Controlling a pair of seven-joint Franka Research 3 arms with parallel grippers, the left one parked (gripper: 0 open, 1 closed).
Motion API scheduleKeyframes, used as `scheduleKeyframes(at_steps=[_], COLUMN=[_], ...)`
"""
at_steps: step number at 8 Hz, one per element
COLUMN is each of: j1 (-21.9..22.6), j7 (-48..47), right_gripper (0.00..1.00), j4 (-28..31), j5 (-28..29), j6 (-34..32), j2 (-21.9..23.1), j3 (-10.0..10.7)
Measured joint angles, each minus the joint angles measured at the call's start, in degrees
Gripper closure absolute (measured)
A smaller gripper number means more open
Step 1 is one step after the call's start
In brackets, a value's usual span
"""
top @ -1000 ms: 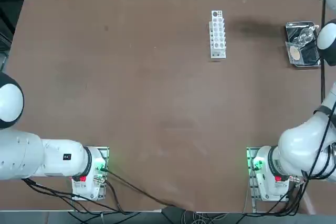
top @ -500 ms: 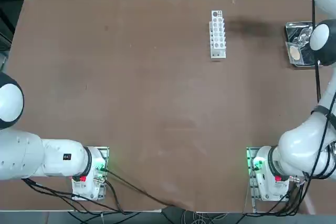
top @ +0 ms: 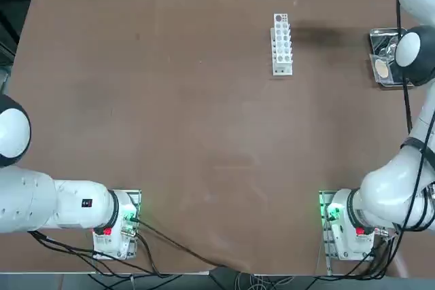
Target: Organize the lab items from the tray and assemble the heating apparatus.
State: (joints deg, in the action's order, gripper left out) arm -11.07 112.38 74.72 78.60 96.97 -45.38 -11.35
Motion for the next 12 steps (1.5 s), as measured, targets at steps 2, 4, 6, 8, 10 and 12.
scheduleKeyframes(at_steps=[2,4,6,8,10,12], j1=[2.0,3.7,3.8,3.5,3.4,3.4], j7=[0.2,0.4,0.6,0.7,0.7,1.8], right_gripper=[0.78,0.78,0.78,0.78,0.78,0.78], j4=[0.0,0.2,0.2,0.2,0.2,0.3], j5=[2.8,5.1,5.5,5.5,5.5,5.5], j6=[1.8,2.6,2.6,2.6,2.6,2.6], j2=[-0.1,-1.0,-2.0,-2.9,-3.6,-4.4], j3=[0.0,0.0,0.1,0.4,0.5,0.5])
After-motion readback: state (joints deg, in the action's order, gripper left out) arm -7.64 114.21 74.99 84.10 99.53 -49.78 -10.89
